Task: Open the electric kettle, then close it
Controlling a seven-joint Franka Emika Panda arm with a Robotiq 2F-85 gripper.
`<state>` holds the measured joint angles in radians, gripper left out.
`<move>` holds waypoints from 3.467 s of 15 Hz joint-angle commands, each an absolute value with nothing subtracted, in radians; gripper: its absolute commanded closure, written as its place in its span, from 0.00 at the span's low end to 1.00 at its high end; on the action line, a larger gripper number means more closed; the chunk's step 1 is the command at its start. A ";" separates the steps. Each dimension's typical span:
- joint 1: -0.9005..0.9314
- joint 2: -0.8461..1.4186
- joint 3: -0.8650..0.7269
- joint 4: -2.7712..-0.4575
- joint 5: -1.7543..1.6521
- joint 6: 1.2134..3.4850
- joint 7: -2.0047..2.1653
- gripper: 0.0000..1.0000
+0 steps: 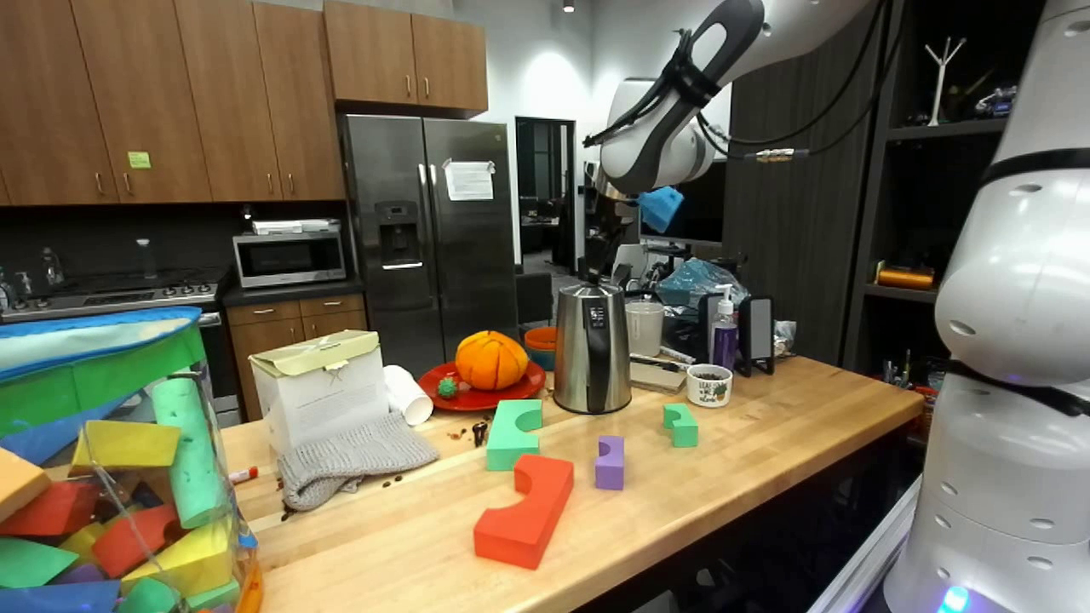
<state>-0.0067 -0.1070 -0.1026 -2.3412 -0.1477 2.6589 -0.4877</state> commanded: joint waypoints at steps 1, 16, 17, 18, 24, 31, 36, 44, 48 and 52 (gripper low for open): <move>-0.011 -0.107 -0.101 -2.328 -0.126 2.643 -0.526 0.00; -0.007 -0.117 -0.078 -2.338 -0.138 2.647 -0.520 0.00; -0.007 -0.116 -0.079 -2.339 -0.135 2.648 -0.523 0.00; -0.006 -0.114 -0.081 -2.338 -0.128 2.647 -0.530 0.00; -0.006 -0.118 -0.081 -2.344 -0.089 2.605 -0.527 0.00; -0.003 -0.112 -0.085 -2.349 -0.055 2.596 -0.552 0.00; 0.001 -0.092 -0.092 -2.348 0.001 2.605 -0.604 0.00; -0.002 -0.060 -0.093 -2.344 0.033 2.617 -0.656 0.00; 0.004 -0.026 -0.095 -2.333 0.093 2.611 -0.721 0.00; 0.005 0.000 -0.100 -2.315 0.211 2.571 -0.842 0.00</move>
<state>-0.0052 -0.0820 -0.0942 -2.3157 0.1342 2.6024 -0.7485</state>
